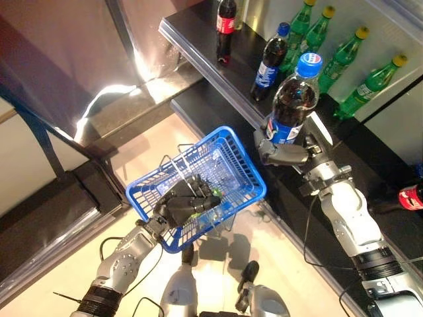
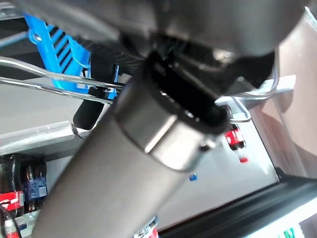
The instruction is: Pick up the drink and place into the basket.
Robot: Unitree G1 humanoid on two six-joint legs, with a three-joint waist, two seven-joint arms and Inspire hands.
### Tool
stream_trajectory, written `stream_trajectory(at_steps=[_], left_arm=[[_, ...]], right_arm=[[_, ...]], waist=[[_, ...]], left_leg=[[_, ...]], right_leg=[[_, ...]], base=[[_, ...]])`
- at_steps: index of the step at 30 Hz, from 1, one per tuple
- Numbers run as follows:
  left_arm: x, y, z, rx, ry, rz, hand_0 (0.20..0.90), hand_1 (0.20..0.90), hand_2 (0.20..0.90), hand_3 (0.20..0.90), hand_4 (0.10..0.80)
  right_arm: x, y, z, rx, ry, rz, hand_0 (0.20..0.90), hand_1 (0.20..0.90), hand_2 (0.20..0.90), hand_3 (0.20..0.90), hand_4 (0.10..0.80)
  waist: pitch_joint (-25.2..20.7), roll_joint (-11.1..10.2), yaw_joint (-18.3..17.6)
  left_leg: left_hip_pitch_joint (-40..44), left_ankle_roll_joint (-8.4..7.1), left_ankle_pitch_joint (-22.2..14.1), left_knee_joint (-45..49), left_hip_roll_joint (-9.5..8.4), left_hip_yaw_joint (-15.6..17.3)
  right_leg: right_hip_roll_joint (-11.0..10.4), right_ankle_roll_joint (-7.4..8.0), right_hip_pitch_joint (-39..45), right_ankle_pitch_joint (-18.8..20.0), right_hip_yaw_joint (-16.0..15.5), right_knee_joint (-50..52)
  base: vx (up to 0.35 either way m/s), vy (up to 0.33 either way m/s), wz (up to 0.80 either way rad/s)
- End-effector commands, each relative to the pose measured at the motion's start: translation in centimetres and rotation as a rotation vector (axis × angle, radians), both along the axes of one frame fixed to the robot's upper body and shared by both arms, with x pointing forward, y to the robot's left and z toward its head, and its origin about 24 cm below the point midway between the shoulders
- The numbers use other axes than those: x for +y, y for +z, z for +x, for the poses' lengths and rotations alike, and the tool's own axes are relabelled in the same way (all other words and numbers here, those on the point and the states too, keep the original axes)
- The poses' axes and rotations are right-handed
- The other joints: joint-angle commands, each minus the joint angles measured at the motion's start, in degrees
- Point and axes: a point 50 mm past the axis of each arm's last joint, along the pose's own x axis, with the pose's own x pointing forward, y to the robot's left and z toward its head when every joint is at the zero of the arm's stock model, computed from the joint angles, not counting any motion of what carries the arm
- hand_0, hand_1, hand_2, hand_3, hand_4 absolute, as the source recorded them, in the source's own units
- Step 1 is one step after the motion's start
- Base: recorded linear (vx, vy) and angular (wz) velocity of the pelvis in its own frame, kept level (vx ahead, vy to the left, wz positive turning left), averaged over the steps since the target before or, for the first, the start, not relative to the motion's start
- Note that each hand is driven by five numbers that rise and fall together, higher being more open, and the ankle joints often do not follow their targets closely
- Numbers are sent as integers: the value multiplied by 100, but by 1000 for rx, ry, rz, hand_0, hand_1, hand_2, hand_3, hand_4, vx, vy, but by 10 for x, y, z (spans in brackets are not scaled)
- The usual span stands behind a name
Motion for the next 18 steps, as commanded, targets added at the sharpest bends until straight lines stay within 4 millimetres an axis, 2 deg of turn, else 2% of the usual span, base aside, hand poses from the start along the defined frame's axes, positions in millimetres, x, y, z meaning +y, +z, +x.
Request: stream_trajectory(at_steps=[1,8,18], left_arm=[[-48,74,2,-377,-212,-214,300,300,300,200,100],[-62,95,-9,-458,-314,-207,300,300,300,200,100],[-70,112,-15,-522,-381,-219,300,300,300,200,100]], right_arm=[[29,29,-8,-191,139,65,300,300,300,200,100],[48,29,-12,-195,201,59,300,300,300,200,100],[67,27,-13,-179,273,58,300,300,300,200,100]], waist=[[-2354,-7,116],[-2379,-31,262],[-2399,-40,356]], left_leg=[[139,-85,-439,-15,66,180],[30,-99,-355,-15,34,29],[-32,-130,-286,-15,24,-61]], right_leg=[[-277,368,289,-165,-321,-12],[-253,386,348,-194,-407,-12],[-227,390,413,-240,-458,-9]], base=[[22,1,14],[8,-4,6],[1,-5,4]])
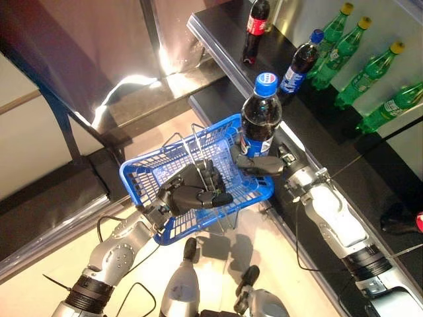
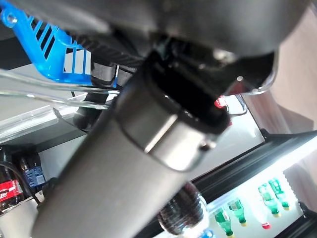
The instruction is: Pick up the drink and place into the basket.
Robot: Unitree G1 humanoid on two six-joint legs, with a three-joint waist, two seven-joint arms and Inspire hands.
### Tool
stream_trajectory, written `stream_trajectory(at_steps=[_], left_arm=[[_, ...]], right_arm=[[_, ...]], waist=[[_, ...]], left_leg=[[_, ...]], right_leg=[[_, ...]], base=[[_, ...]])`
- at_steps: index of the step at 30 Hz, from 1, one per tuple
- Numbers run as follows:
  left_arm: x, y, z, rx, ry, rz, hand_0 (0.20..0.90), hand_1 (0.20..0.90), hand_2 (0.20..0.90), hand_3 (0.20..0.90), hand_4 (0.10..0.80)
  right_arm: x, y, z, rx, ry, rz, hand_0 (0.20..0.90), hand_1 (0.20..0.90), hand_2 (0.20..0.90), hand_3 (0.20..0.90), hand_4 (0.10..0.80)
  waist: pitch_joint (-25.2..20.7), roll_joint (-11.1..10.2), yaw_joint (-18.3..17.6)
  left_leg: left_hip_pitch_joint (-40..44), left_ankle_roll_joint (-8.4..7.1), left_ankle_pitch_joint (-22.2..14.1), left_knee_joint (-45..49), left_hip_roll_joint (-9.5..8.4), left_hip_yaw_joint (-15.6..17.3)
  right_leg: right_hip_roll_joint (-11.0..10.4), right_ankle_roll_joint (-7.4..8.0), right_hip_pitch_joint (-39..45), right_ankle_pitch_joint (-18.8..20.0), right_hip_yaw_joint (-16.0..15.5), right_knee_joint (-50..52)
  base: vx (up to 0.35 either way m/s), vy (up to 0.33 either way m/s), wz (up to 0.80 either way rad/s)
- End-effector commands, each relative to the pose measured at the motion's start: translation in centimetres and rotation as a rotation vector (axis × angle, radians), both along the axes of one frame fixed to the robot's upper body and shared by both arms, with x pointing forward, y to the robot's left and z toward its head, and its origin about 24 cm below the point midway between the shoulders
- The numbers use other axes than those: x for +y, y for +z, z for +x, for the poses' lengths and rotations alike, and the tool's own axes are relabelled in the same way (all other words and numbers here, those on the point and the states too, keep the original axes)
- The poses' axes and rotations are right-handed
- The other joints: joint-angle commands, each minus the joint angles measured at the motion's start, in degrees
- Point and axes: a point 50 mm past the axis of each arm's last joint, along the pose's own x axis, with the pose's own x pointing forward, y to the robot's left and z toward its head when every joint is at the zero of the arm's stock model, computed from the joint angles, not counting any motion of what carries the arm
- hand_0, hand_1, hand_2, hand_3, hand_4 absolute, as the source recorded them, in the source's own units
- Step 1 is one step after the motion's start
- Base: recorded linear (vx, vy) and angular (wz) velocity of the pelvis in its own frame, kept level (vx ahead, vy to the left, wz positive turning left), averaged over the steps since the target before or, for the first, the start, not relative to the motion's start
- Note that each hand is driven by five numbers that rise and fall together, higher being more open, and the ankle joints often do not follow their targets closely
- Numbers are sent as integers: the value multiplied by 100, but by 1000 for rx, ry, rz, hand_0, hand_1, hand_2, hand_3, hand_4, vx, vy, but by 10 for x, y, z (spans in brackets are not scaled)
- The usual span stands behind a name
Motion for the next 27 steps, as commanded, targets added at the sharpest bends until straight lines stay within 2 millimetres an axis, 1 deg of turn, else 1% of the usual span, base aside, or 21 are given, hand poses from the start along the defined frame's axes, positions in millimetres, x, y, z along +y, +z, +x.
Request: stream_trajectory(at_steps=[1,6,10,11,15,18,19,21,27], left_arm=[[-57,68,-18,-342,-305,-292,300,300,300,200,100],[-62,75,-23,-373,-349,-298,300,300,300,200,100],[-66,81,-27,-402,-387,-303,300,300,300,200,100],[-66,81,-27,-402,-387,-303,300,300,300,200,100],[-69,86,-31,-434,-426,-304,300,300,300,200,100],[-71,91,-33,-456,-441,-302,300,300,300,200,100],[-70,92,-34,-465,-448,-302,300,300,300,200,100],[-71,94,-35,-470,-454,-302,300,300,300,200,100],[-72,98,-38,-493,-477,-300,300,300,300,200,100]], right_arm=[[35,35,-12,-187,163,147,300,300,300,200,100],[40,27,-12,-155,174,122,300,300,300,200,100],[43,14,-8,-109,158,71,300,300,300,200,100],[43,14,-8,-110,158,71,300,300,300,200,100],[39,-3,-3,-68,95,-23,300,300,300,200,100],[36,-11,0,-61,52,-93,300,300,300,200,100],[34,-14,2,-64,28,-142,300,300,300,200,100],[33,-16,2,-62,13,-164,300,300,300,200,100],[28,-25,8,-78,-54,-306,300,300,300,200,100]], waist=[[-2404,-42,18],[-2420,-39,41],[-2428,-33,72],[-2428,-34,71],[-2448,-44,105],[-2454,-50,103],[-2450,-44,106],[-2451,-51,106],[-2452,-69,129]], left_leg=[[52,-126,-288,-16,66,127],[34,-132,-262,-16,60,96],[16,-138,-246,-16,51,75],[16,-138,-246,-16,51,75],[-12,-149,-223,-16,38,34],[-24,-154,-214,-16,39,34],[-23,-152,-211,-16,37,29],[-33,-152,-207,-16,35,24],[-58,-168,-188,-16,24,-16]], right_leg=[[-210,364,386,-198,-224,-10],[-206,360,397,-207,-238,-5],[-212,361,407,-214,-260,-2],[-212,361,408,-214,-260,-2],[-218,376,415,-203,-297,-11],[-221,381,404,-200,-296,-11],[-227,381,402,-196,-293,-11],[-228,382,393,-193,-299,-11],[-219,404,391,-201,-287,-12]], base=[[0,0,0],[0,0,0],[0,0,0],[0,0,0],[0,0,0],[0,0,0],[0,0,0],[0,0,0],[0,0,0]])
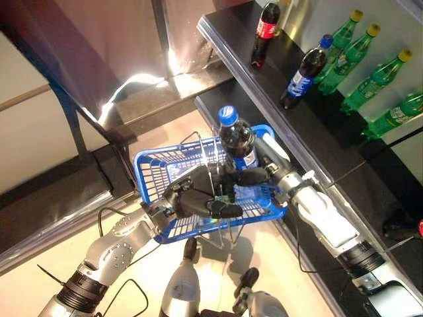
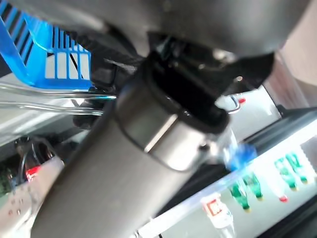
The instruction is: Pick up the drink and place into the basket.
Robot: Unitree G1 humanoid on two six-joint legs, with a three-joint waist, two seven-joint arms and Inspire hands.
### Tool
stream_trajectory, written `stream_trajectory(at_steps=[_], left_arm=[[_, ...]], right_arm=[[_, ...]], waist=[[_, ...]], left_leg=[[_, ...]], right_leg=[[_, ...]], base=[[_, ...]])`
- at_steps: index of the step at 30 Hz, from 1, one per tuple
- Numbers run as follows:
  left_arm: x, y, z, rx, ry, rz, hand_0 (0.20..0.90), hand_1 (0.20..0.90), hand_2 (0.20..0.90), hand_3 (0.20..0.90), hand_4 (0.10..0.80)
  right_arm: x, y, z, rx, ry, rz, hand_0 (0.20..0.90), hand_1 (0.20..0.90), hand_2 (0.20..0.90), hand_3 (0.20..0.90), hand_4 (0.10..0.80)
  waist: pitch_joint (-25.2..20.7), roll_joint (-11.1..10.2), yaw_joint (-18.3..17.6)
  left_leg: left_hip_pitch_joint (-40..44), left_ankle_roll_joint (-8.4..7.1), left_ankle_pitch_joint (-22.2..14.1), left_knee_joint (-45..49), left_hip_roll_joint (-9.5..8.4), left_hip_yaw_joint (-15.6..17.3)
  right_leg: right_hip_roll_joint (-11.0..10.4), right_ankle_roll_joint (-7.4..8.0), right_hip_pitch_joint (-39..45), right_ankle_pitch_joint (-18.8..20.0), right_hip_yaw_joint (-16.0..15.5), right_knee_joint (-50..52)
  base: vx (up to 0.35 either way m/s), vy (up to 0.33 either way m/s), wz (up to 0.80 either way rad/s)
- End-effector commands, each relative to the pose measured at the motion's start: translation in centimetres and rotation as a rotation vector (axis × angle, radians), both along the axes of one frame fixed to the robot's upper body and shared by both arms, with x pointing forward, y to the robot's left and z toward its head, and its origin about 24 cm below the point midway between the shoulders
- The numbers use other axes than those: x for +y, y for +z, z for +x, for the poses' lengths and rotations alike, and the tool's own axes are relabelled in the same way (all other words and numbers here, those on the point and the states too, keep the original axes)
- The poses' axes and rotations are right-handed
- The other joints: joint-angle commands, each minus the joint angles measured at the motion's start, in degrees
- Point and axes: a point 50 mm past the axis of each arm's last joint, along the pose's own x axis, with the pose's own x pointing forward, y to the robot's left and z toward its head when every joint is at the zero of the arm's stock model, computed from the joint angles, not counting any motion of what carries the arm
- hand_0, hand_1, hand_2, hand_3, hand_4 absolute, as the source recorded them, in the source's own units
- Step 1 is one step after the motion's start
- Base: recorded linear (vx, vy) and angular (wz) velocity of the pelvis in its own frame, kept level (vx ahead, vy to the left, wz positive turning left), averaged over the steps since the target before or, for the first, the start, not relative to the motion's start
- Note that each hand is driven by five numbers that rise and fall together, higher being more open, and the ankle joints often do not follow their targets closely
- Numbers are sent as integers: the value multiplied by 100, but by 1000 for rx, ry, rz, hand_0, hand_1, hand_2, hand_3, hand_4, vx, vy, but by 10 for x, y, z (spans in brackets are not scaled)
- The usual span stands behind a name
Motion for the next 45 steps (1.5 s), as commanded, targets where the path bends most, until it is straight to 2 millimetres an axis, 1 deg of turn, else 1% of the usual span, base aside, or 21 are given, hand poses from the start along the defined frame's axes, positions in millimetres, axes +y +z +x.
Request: stream_trajectory(at_steps=[1,13,26,35,39,45], left_arm=[[-57,80,-28,-398,-383,-372,300,300,300,200,100],[-58,84,-31,-434,-405,-367,300,300,300,200,100],[-62,88,-34,-457,-438,-351,300,300,300,200,100],[-66,89,-37,-472,-477,-327,300,300,300,200,100],[-69,89,-38,-486,-493,-310,300,300,300,200,100],[-74,91,-40,-520,-536,-285,300,300,300,200,100]], right_arm=[[23,9,-2,-121,78,4,300,300,300,200,100],[23,3,0,-97,51,-79,300,300,300,200,100],[19,-12,3,-29,23,-174,300,300,300,200,100],[25,-6,7,-75,55,-294,300,300,300,200,100],[29,1,8,-126,81,-385,300,300,300,200,100],[38,15,15,-209,114,-541,300,300,300,200,100]], waist=[[-2436,-31,-32],[-2427,-18,-33],[-2457,-18,-46],[-2459,-31,-41],[-2459,-41,-34],[-2459,-68,2]], left_leg=[[-65,-170,-222,-17,42,19],[-83,-171,-206,-17,49,6],[-92,-174,-197,-17,47,5],[-87,-174,-186,-17,38,-2],[-94,-174,-184,-17,34,-12],[-99,-188,-170,-17,33,-20]], right_leg=[[-212,388,363,-183,-270,-12],[-215,374,359,-198,-255,-12],[-224,376,346,-194,-252,-12],[-226,377,350,-185,-251,-12],[-227,375,344,-187,-243,-12],[-224,379,361,-188,-257,-12]], base=[[0,0,0],[0,0,0],[0,0,0],[0,0,0],[0,0,0],[0,0,0]])
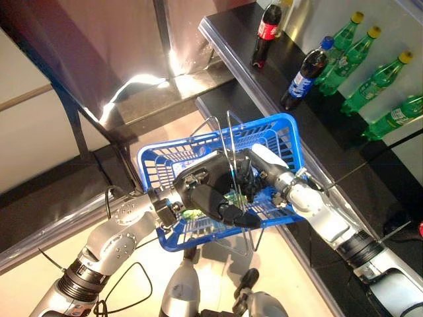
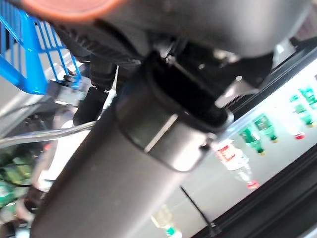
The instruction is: Pick up the drink and place into the basket.
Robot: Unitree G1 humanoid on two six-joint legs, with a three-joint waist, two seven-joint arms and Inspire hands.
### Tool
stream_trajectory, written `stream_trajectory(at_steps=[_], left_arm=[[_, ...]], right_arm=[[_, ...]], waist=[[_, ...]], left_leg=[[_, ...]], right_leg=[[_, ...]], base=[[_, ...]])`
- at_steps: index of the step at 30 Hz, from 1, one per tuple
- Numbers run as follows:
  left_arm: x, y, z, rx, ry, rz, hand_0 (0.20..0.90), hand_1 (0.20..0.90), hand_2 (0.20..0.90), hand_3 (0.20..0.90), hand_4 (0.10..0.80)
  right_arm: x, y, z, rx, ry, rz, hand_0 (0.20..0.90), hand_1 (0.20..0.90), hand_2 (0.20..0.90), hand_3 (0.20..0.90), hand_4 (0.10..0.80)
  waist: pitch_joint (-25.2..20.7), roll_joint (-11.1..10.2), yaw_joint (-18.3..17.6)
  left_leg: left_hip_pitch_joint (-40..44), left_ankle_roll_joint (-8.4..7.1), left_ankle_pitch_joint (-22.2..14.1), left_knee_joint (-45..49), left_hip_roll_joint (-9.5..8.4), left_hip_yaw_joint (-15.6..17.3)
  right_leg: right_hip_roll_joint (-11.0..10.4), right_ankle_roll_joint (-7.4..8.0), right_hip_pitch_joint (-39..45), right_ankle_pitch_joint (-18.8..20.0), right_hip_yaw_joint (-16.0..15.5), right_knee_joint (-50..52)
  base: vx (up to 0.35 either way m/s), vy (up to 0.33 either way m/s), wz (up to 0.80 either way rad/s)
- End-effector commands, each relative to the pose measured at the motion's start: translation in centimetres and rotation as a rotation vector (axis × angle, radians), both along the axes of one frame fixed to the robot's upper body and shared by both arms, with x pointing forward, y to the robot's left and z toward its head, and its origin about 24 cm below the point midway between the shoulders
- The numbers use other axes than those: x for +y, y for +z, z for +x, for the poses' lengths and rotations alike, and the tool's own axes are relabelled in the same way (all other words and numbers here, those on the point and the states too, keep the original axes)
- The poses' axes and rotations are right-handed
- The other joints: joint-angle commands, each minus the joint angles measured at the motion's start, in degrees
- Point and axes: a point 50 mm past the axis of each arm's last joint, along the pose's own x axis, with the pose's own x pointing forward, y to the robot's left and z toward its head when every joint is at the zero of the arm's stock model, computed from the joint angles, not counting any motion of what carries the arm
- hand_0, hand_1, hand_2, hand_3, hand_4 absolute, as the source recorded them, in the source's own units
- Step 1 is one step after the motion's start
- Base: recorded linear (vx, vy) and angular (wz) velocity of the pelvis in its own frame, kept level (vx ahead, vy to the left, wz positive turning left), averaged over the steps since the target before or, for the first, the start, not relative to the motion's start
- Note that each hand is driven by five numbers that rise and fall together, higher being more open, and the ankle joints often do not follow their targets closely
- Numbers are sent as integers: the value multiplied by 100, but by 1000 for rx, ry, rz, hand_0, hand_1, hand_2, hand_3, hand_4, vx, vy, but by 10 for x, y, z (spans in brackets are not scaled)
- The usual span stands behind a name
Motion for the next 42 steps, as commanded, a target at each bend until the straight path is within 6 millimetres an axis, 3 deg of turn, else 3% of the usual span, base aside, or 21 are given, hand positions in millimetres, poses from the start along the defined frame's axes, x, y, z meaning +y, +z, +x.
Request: stream_trajectory(at_steps=[1,7,15,17,18,19,20,42], left_arm=[[-53,59,-38,-283,-406,-361,300,300,300,200,100],[-63,61,-41,-300,-459,-352,300,300,300,200,100],[-72,61,-42,-310,-491,-350,300,300,300,200,100],[-73,61,-42,-311,-496,-351,300,300,300,200,100],[-73,61,-43,-311,-499,-352,300,300,300,200,100],[-74,61,-43,-311,-502,-354,300,300,300,200,100],[-74,61,-43,-311,-502,-354,300,300,300,200,100],[-77,63,-43,-308,-490,-378,300,300,300,200,100]], right_arm=[[29,5,-1,-87,127,-49,300,300,300,200,100],[34,3,10,-97,138,-214,300,300,300,200,100],[35,-5,20,-65,124,-312,300,300,300,200,100],[35,-7,21,-52,118,-333,533,533,533,472,372],[35,-9,22,-44,114,-340,561,561,561,505,405],[34,-10,23,-36,108,-349,639,639,639,595,495],[34,-10,23,-36,108,-349,900,900,900,900,800],[29,-28,25,42,57,-370,900,900,900,900,800]], waist=[[-2457,-65,8],[-2473,-99,67],[-2480,-134,116],[-2467,-136,140],[-2466,-139,145],[-2480,-144,137],[-2482,-145,135],[-2462,-156,131]], left_leg=[[-110,-192,-178,-18,47,-10],[-113,-191,-172,-18,31,-61],[-104,-193,-176,-18,21,-93],[-78,-198,-196,-18,24,-93],[-75,-195,-199,-18,20,-97],[-101,-183,-185,-18,7,-117],[-104,-183,-185,-18,7,-118],[-94,-164,-201,-18,-2,-114]], right_leg=[[-216,367,346,-178,-251,-12],[-215,361,357,-174,-285,-12],[-201,344,379,-183,-314,-12],[-194,337,400,-201,-308,-12],[-193,335,402,-201,-304,-12],[-198,336,376,-185,-312,-12],[-198,336,374,-185,-314,-12],[-196,313,344,-176,-304,-12]], base=[[0,0,0],[-3,-2,4],[0,-2,2],[0,0,0],[0,0,0],[0,0,0],[0,0,0],[0,0,0]])
